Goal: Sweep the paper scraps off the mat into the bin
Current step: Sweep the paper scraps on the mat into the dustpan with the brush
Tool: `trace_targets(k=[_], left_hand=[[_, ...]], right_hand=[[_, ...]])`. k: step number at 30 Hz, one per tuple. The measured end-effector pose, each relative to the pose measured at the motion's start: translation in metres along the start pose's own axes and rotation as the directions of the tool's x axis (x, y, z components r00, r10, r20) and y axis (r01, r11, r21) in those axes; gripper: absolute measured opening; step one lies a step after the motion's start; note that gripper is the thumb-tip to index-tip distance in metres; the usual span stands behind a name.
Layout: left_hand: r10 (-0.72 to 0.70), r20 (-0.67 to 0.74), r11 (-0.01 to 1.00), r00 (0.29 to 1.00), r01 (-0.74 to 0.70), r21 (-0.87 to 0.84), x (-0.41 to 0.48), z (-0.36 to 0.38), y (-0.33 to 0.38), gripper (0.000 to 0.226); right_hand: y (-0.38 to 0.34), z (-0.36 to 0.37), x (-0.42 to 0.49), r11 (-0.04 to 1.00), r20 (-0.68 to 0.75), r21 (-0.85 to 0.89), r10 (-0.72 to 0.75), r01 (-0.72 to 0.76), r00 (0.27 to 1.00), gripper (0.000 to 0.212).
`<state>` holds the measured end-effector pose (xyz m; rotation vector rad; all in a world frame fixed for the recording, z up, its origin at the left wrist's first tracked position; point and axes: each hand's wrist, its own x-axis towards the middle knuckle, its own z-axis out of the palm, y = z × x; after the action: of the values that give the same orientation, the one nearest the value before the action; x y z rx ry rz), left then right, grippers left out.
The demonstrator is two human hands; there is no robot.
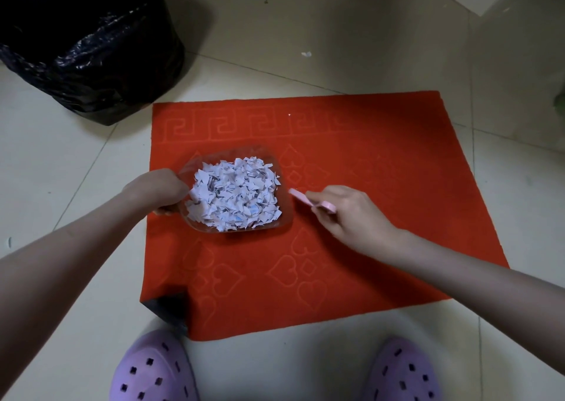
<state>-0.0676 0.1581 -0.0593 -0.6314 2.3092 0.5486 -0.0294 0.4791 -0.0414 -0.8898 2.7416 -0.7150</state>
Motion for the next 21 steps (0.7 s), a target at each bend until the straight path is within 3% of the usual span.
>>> trace_targets(k=[5,9,11,14,17,21], left_hand=[[-0.002,0.021,1.000,1.000,0.002,0.004,0.003,-0.001,-0.001,0.030],[-0.006,0.015,1.000,1.000,0.006,-0.002,0.005,0.000,0.000,0.029],[-0.014,0.007,1.000,1.000,0.014,-0.015,0.005,0.001,-0.001,0.029],[-0.018,0.019,1.000,1.000,0.019,-0.022,0.005,0.003,-0.002,0.027],[-0.021,0.021,1.000,1.000,0.021,-0.019,0.004,0.002,-0.002,0.030],[-0.013,0.034,1.000,0.999,0.014,-0.019,0.005,0.002,-0.003,0.029]], right_hand=[[0.025,-0.001,0.012,0.977,-0.114,-0.126,0.161,-0.175,0.980,0.033],[0.008,0.018,0.020,0.997,0.099,-0.080,0.018,-0.010,0.995,0.042],[0.000,0.017,0.019,0.998,0.134,0.012,-0.064,0.063,0.989,0.034],[0.005,0.004,0.012,0.989,0.024,0.063,-0.138,0.136,0.990,0.027],[0.015,-0.005,0.003,0.990,-0.023,-0.011,-0.142,0.141,0.990,0.028],[0.026,0.000,0.015,0.992,-0.085,-0.129,0.007,-0.018,0.996,0.032]])
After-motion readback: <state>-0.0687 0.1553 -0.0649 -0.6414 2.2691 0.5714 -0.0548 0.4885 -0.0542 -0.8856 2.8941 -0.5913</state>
